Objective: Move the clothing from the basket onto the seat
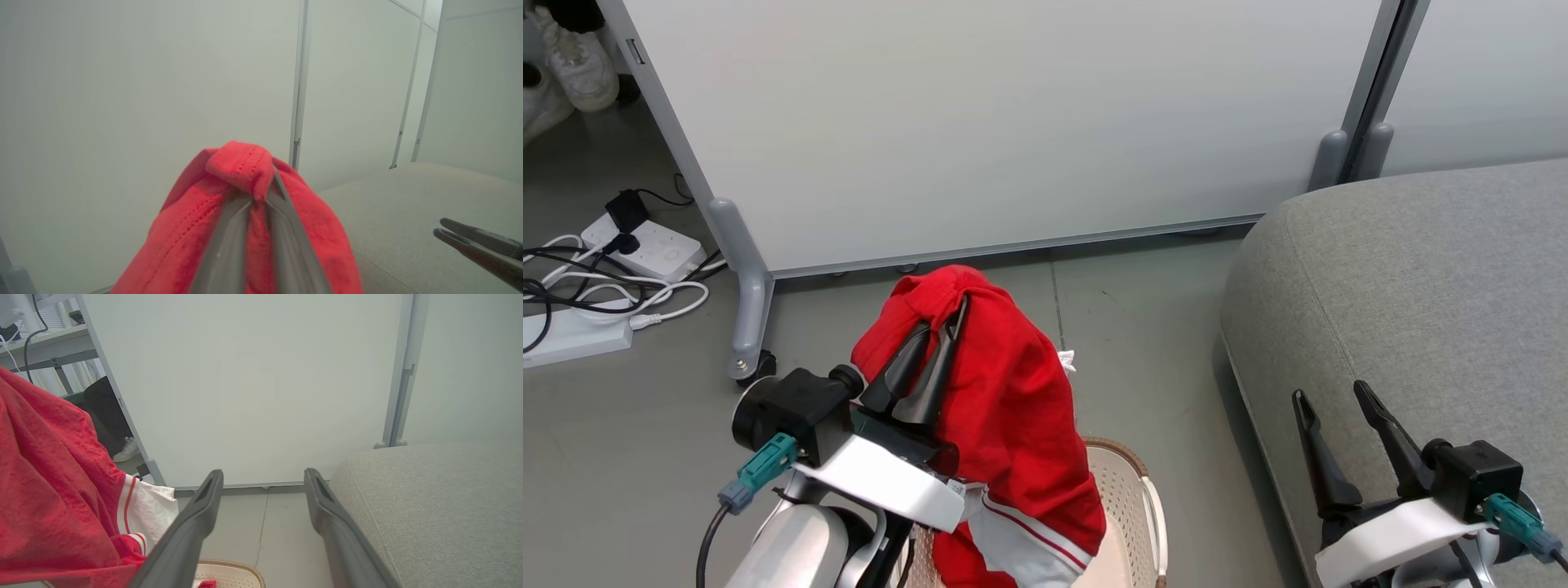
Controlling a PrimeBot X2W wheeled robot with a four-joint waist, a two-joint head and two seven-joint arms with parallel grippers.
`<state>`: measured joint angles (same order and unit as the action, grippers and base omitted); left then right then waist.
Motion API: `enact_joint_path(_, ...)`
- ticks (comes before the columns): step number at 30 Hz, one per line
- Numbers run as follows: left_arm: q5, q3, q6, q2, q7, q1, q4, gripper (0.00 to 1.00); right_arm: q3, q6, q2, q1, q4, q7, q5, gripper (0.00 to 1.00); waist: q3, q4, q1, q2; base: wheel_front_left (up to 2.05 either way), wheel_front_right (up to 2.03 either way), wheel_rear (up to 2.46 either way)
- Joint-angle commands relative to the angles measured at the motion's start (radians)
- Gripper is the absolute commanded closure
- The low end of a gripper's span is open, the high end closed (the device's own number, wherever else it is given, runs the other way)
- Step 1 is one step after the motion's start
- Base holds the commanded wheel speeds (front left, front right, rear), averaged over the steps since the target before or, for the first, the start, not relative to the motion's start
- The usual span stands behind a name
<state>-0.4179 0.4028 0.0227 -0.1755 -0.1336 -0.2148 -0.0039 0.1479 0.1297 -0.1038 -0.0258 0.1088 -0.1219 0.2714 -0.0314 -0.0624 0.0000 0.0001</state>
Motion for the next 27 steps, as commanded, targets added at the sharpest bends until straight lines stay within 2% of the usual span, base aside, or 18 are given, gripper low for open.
enact_joint_path(1,-0.001,-0.005,-0.005,-0.007,-0.002,0.005,-0.007,1.0,-0.002,0.002,-0.001,0.009,-0.006,0.007,-0.006,0.0,0.001,0.0,0.0,-0.0001,0.0,0.0,0.0)
enact_joint_path(9,-0.007,-0.007,-0.018,-0.012,0.005,0.012,-0.021,1.0,0.007,0.002,0.004,0.011,-0.018,0.012,-0.009,0.0,0.003,-0.005,0.0,-0.0001,0.0,0.0,0.0)
enact_joint_path(14,-0.003,-0.002,-0.024,-0.016,0.006,0.01,-0.026,1.0,0.06,0.002,0.008,-0.015,-0.038,0.015,0.021,0.0,0.003,-0.004,0.0,-0.0001,0.0,0.0,0.0)
enact_joint_path(17,-0.013,0.0,-0.021,-0.012,0.01,0.009,-0.027,1.0,0.135,0.002,0.001,-0.044,-0.059,0.025,0.062,0.0,0.003,-0.001,0.0,-0.0001,0.0,0.0,0.0)
enact_joint_path(21,-0.017,0.008,-0.017,-0.008,0.014,-0.005,-0.027,1.0,0.286,0.002,-0.019,-0.111,-0.078,0.049,0.132,0.0,0.006,0.006,0.0,-0.0001,0.0,0.0,0.0)
enact_joint_path(27,-0.012,0.026,-0.012,0.0,0.017,-0.023,-0.022,1.0,0.494,0.002,-0.034,-0.233,-0.028,0.067,0.222,0.0,0.01,0.025,0.0,-0.0001,0.0,0.0,0.0)
